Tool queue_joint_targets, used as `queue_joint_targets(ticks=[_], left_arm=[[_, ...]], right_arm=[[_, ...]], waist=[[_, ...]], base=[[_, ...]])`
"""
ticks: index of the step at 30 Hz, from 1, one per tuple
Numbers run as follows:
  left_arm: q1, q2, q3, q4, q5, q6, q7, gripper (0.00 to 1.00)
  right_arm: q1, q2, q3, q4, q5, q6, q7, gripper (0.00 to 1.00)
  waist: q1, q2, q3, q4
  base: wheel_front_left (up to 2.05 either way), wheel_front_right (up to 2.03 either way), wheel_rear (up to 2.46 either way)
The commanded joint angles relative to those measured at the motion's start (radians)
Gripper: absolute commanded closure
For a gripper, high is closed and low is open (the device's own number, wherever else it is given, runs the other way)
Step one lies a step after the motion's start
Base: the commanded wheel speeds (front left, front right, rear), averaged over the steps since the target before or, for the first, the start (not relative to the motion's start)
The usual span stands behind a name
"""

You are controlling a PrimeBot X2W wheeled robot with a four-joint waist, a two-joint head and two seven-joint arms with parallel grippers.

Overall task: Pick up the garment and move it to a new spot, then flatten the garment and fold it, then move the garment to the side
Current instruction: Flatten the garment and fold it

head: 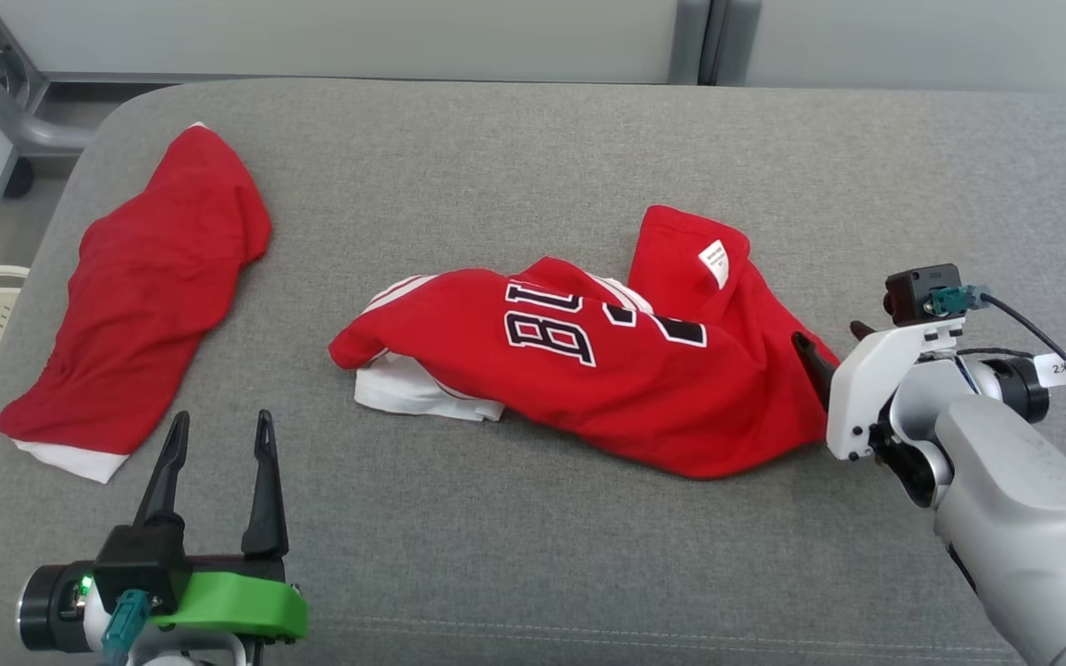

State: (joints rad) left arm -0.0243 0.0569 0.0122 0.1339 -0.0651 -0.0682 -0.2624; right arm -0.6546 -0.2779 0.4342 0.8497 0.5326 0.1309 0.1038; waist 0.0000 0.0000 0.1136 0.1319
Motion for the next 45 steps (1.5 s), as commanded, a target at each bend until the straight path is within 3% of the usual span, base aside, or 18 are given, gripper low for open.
queue_joint_targets(ticks=[1, 13, 14, 15, 24, 32, 45], left_arm=[[-0.021, 0.001, -0.002, 0.003, 0.0, -0.005, -0.003, 0.0], [-0.036, -0.003, -0.019, 0.019, -0.008, -0.008, -0.003, 0.0], [-0.035, -0.003, -0.019, 0.02, -0.009, -0.008, -0.003, 0.0], [-0.035, -0.003, -0.019, 0.02, -0.01, -0.007, -0.003, 0.0], [-0.026, -0.004, -0.016, 0.033, -0.017, -0.003, -0.003, 0.0], [0.005, -0.005, -0.009, 0.029, -0.019, 0.004, -0.003, 0.0], [0.025, -0.005, -0.01, 0.03, -0.024, 0.006, -0.003, 0.0]], right_arm=[[-0.025, -0.005, 0.014, 0.029, 0.013, 0.0, 0.001, 0.0], [-0.099, 0.012, 0.1, 0.223, 0.107, 0.0, 0.009, 0.0], [-0.102, 0.014, 0.109, 0.231, 0.114, 0.0, 0.011, 0.37], [-0.105, 0.014, 0.117, 0.237, 0.12, 0.0, 0.008, 1.0], [-0.103, -0.023, 0.153, 0.217, 0.185, 0.0, -0.144, 1.0], [-0.026, -0.103, 0.173, 0.12, 0.264, 0.0, -0.238, 1.0], [0.153, -0.248, 0.111, -0.184, 0.332, 0.0, -0.208, 1.0]], waist=[[0.0, 0.0, 0.014, 0.019], [0.0, 0.0, 0.034, 0.072], [0.0, 0.0, 0.034, 0.074], [0.0, 0.0, 0.034, 0.074], [0.0, 0.0, 0.011, 0.046], [0.0, 0.0, -0.017, -0.009], [0.0, 0.0, -0.036, -0.064]], base=[[0.0, 0.0, 0.0], [0.0, 0.0, 0.0], [0.0, 0.0, 0.0], [0.0, 0.0, 0.0], [0.0, 0.0, 0.0], [0.0, 0.0, 0.0], [0.0, 0.0, 0.0]])
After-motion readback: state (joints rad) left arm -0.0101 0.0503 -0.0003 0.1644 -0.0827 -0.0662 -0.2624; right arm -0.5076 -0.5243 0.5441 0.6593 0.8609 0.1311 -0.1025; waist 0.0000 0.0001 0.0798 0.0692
